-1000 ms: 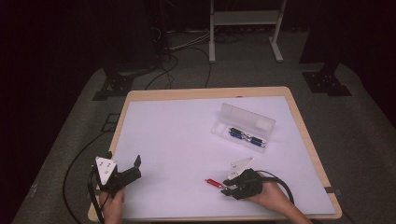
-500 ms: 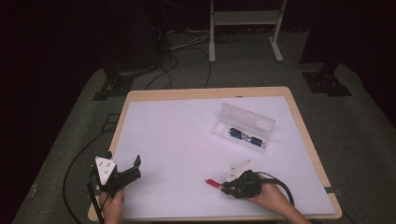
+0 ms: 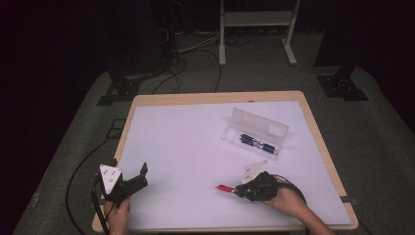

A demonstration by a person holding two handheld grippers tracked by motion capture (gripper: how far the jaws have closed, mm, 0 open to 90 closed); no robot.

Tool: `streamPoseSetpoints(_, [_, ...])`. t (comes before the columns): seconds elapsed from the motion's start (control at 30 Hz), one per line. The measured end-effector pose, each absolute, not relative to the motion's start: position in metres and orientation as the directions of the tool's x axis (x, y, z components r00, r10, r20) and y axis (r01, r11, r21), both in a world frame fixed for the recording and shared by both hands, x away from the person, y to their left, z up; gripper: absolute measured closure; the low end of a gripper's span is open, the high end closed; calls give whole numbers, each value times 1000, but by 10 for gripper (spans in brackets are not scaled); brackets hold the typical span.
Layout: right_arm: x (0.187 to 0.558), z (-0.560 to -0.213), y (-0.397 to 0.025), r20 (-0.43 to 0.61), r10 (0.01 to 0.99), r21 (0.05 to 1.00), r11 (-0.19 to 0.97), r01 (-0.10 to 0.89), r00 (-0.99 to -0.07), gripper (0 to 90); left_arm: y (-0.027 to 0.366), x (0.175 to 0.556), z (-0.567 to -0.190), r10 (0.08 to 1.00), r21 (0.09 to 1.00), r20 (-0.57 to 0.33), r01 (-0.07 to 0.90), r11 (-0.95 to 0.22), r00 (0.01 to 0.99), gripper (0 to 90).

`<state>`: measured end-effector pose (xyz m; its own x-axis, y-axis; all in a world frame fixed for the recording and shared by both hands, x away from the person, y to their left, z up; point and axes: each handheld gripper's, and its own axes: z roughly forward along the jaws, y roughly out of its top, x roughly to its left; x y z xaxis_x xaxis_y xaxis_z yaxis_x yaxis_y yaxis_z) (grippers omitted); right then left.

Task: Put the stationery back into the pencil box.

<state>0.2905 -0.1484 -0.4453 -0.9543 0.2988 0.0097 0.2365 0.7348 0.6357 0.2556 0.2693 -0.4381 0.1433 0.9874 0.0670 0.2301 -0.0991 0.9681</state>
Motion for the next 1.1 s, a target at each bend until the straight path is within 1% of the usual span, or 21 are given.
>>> streamPoseSetpoints(0.13, [303,-431,-159,5,326,654,714,250,-945,787,270,256,-438,987,969,66,228,-99,145,4])
streamPoseSetpoints(0.23, [313,-419,-166,-19,345,663,707,247,-938,787,270,256,-438,988,969,68,224,-99,142,4])
streamPoseSetpoints(0.33, [323,-407,-174,-28,366,676,692,253,-930,786,270,256,-438,988,970,52,228,-84,142,4])
streamPoseSetpoints(0.43, [334,-397,-180,-49,381,676,693,250,-923,786,270,256,-437,988,969,67,228,-98,140,4])
streamPoseSetpoints(0.6, [355,-385,-186,-44,411,684,676,273,-910,787,270,256,-437,989,970,60,228,-90,135,4])
streamPoseSetpoints(0.8, [378,-385,-193,-58,443,674,678,292,-895,786,270,257,-439,987,968,65,230,-97,144,4])
streamPoseSetpoints(0.87, [386,-389,-196,-51,459,667,677,311,-887,786,270,256,-439,988,968,73,229,-104,139,4])
streamPoseSetpoints(1.03, [406,-403,-205,-37,504,649,669,362,-863,786,271,255,-439,988,972,58,219,-88,140,4])
streamPoseSetpoints(1.1, [412,-409,-209,-28,516,647,662,378,-856,786,270,256,-439,988,969,71,223,-102,140,4])
